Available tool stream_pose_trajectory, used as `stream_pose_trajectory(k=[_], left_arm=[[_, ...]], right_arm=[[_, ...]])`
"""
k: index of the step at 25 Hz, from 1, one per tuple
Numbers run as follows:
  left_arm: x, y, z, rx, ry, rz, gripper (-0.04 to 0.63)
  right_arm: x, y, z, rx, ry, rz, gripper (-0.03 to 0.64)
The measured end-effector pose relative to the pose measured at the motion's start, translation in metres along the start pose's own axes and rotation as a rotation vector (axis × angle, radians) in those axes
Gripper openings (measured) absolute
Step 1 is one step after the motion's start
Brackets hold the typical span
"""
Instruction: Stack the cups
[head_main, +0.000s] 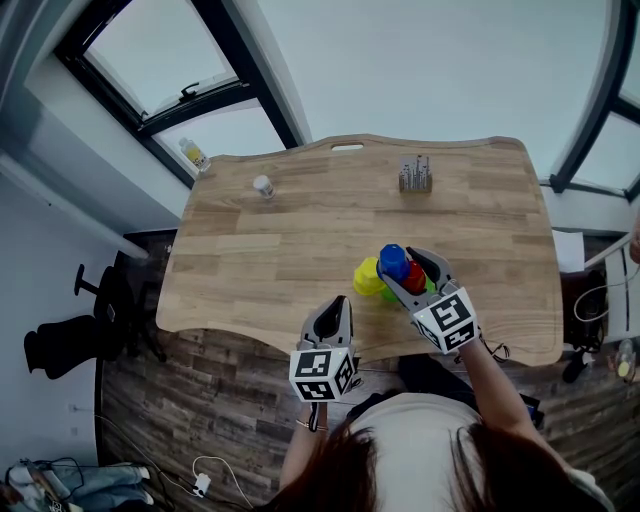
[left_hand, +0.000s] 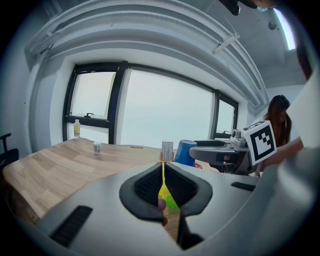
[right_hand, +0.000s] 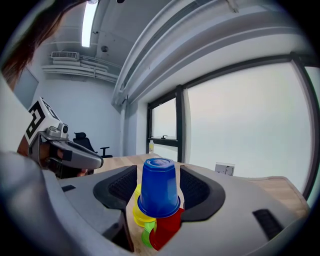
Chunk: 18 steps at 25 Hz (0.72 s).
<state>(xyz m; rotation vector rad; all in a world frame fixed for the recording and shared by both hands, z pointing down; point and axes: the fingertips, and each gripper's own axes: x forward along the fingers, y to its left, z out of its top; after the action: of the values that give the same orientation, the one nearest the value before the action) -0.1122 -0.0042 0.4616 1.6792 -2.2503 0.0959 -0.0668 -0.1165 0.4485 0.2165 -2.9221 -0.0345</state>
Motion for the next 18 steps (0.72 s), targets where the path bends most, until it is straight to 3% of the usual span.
stream_pose_trajectory(k=[11, 18], left_arm=[[-0.015, -0.007, 0.000, 0.006, -0.023, -0.024, 0.029], [-0.042, -0.012, 0.011, 0.014, -0.079, -0.030, 0.029]], right_arm=[[-0.032, -0.002, 0.015, 0.032, -0.051, -0.082, 0.276], [-0.064, 0.017, 0.013, 0.067, -0.039, -0.131, 0.251]])
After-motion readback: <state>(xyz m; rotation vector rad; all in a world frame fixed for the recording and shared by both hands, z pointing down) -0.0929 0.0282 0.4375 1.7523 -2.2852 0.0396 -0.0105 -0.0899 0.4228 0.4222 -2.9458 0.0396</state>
